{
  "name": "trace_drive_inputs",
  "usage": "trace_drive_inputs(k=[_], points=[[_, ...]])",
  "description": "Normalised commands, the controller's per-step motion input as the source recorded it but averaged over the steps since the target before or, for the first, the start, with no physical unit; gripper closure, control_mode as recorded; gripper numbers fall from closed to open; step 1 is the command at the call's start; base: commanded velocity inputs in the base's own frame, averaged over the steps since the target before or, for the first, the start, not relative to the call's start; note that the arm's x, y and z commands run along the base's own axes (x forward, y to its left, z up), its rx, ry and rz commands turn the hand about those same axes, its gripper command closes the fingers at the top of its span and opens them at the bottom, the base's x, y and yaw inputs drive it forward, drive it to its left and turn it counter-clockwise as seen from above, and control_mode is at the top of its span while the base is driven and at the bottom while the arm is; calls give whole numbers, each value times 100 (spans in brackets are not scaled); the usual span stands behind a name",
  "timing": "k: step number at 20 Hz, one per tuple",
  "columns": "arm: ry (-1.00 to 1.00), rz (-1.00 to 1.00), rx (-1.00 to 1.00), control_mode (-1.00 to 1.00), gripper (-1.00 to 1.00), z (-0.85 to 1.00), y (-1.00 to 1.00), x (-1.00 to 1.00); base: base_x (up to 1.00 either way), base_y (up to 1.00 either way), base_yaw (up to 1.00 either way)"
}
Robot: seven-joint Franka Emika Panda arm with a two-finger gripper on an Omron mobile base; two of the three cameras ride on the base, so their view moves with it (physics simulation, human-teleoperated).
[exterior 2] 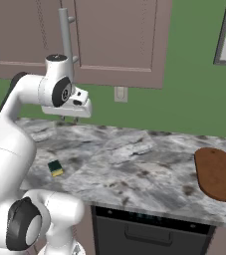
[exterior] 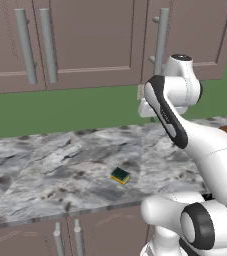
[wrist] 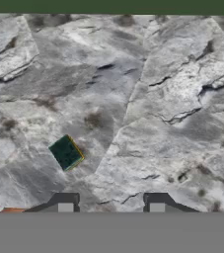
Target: Pick up the sponge from the counter and clean the cutting board by briefly scrubbing or pressing down on the cutting board. Once finished, release the sponge.
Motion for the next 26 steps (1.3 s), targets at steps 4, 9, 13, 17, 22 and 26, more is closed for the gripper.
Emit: trace_drive_inputs(k=[4, 9, 13, 17, 22, 26], points=[[7, 2, 0, -100, -100, -9, 24, -37, 0, 0, 0], [10, 21, 0, -100, -100, -4, 77, -54, 0, 0, 0], [4, 9, 0, -100, -100, 0, 28, -7, 0, 0, 0], [0, 12, 0, -100, -100, -22, 6, -1, 0, 0, 0], [1, 20, 0, -100, -100, -22, 1, 0, 0, 0, 0], [0, 17, 0, -100, -100, -45, 5, 0, 0, 0, 0]])
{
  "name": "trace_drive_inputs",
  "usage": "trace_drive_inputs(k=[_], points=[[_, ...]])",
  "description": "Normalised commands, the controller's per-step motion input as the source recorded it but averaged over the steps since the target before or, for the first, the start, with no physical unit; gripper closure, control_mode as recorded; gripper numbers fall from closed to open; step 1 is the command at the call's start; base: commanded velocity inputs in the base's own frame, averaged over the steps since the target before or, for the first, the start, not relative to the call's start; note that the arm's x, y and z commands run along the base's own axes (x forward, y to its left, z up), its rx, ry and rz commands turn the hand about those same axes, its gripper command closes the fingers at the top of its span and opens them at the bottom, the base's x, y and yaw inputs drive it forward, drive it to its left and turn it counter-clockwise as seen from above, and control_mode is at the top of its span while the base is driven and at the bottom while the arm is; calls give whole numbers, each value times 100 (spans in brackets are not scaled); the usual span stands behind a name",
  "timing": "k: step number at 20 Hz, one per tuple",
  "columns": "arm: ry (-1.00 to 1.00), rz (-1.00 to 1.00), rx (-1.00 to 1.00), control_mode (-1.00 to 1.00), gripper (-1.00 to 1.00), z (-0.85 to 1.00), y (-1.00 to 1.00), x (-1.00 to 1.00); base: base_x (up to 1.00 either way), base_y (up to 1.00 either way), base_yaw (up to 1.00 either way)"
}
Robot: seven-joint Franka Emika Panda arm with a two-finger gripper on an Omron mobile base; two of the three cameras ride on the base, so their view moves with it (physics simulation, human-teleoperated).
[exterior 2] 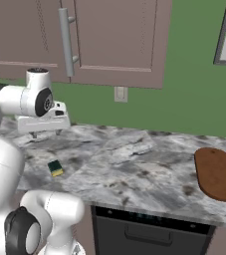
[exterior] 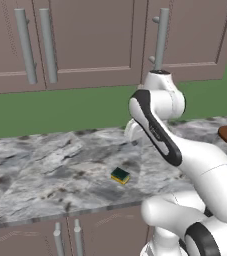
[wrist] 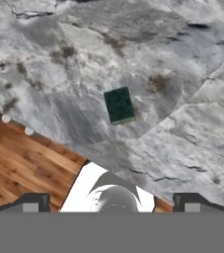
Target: Pick up the sponge from the counter and clean the cutting board by briefly scrubbing or pressing down on the cutting board. Once finished, release the sponge.
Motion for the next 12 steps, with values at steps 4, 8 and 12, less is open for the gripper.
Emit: trace_drive_inputs(k=[4, 8, 12], points=[[3, 6, 0, -100, -100, -44, 28, 0, 0, 0, 0], [2, 4, 0, -100, -100, -46, 21, 0, 0, 0, 0], [6, 1, 0, -100, -100, -40, 13, 35, 0, 0, 0]])
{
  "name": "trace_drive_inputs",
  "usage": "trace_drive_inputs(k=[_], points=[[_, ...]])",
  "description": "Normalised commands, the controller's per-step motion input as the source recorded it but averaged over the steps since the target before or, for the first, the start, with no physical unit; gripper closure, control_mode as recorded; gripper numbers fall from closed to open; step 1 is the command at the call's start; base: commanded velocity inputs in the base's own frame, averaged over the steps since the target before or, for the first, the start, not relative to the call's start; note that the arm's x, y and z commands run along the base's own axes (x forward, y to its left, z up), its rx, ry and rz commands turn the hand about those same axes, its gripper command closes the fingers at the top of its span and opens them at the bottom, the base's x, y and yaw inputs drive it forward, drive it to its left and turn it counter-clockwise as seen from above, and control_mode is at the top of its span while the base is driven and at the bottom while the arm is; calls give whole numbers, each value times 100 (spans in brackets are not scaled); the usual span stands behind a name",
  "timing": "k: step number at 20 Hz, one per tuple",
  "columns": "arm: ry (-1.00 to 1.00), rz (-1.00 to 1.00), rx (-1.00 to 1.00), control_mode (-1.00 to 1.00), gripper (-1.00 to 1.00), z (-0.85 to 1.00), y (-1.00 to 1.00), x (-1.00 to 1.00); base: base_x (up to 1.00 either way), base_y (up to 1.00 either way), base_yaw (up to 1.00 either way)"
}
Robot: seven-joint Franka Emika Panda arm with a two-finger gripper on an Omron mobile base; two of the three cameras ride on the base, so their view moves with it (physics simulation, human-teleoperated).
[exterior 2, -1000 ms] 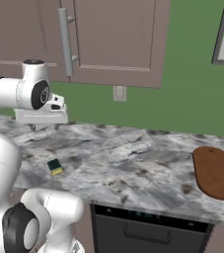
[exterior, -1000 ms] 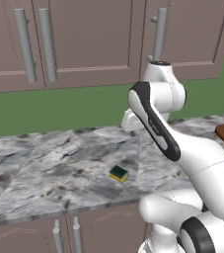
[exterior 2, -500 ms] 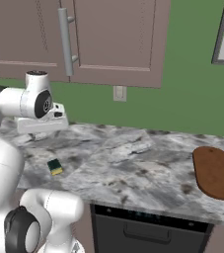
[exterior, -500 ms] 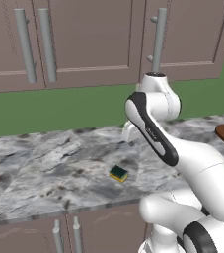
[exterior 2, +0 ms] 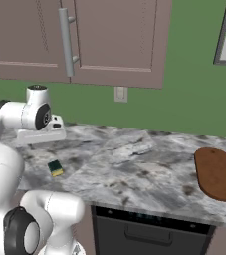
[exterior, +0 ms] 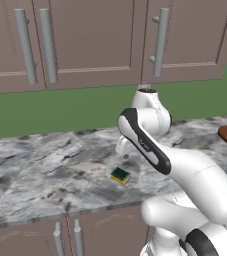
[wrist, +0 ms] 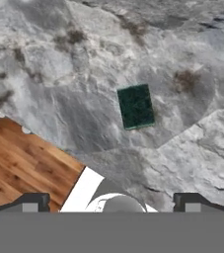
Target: Pick up the sponge from the counter and clean the cutting board by briefly scrubbing or pressing down on the cutting board. Once finished, release the sponge.
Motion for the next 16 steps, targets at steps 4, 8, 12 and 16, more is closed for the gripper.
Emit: trace_drive_inputs(k=[4, 8, 12, 16], points=[[1, 0, 1, -100, -100, -52, -6, 44, 0, 0, 0], [0, 0, 0, -100, -100, -48, 0, 44, 0, 0, 0], [0, 0, -1, -100, -100, -54, 3, 40, 0, 0, 0], [2, 0, -4, -100, -100, -66, 9, 39, 0, 0, 0]])
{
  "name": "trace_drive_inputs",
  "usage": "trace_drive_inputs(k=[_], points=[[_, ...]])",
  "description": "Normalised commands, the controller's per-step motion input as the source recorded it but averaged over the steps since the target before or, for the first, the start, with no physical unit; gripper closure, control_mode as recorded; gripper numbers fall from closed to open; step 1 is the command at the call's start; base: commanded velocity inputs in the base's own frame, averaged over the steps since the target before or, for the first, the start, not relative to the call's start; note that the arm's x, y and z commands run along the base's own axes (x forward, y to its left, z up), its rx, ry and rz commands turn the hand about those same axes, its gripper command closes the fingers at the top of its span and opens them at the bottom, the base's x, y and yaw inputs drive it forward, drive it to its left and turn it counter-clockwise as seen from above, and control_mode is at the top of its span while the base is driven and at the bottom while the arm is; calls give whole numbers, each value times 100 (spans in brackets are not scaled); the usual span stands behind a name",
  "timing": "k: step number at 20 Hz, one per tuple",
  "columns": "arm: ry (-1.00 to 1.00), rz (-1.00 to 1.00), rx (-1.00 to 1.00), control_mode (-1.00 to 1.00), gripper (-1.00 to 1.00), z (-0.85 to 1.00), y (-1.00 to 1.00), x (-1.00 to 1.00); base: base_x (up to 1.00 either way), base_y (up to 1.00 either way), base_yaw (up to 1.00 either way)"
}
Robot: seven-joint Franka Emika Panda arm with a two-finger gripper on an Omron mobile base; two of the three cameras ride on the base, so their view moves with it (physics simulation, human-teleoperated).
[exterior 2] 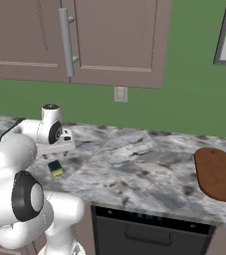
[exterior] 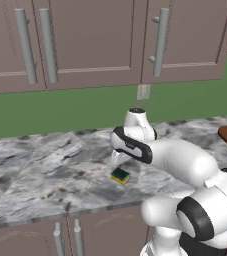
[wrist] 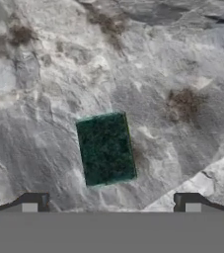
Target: Pick up the sponge from the counter and clean the cutting board by briefly scrubbing or pressing down on the cutting board. Once finished, release the sponge.
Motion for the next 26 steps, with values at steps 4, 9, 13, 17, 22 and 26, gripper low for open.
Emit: trace_drive_inputs(k=[4, 9, 13, 17, 22, 26], points=[[5, 0, -5, -100, -100, -58, 21, 16, 0, 0, 0], [5, 0, 0, -100, -100, -34, 10, 0, 0, 0, 0], [1, 0, 0, -100, -100, -22, 0, 0, 0, 0, 0], [6, 0, 0, -100, -100, -23, 0, 0, 0, 0, 0], [10, 0, 0, -100, -100, -19, 4, 0, 0, 0, 0], [0, 0, 0, -100, -100, -10, 1, 0, 0, 0, 0]])
